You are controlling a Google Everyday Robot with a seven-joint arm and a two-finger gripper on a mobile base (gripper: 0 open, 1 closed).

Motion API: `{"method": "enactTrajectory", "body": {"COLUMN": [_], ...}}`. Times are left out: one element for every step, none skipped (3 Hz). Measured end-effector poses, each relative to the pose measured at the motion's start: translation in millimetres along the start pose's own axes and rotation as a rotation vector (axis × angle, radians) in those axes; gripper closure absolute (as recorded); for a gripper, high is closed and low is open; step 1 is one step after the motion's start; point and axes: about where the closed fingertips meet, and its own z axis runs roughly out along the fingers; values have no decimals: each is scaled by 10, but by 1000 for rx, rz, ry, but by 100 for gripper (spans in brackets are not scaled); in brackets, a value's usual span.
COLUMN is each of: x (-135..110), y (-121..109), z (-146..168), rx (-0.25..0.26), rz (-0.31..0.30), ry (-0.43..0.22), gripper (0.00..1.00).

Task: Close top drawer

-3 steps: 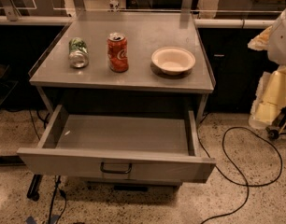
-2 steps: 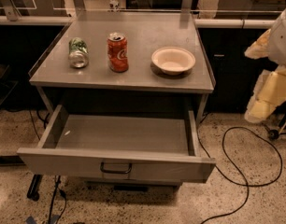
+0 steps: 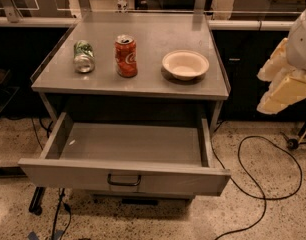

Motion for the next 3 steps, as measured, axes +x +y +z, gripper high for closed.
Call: {"method": "enactTrajectory", "body": {"x": [0,0,0], "y": [0,0,0], "z": [0,0,0], "rx": [0,0,0], "rz": [0,0,0], "ry": [0,0,0], "gripper": [20,0,100]}}
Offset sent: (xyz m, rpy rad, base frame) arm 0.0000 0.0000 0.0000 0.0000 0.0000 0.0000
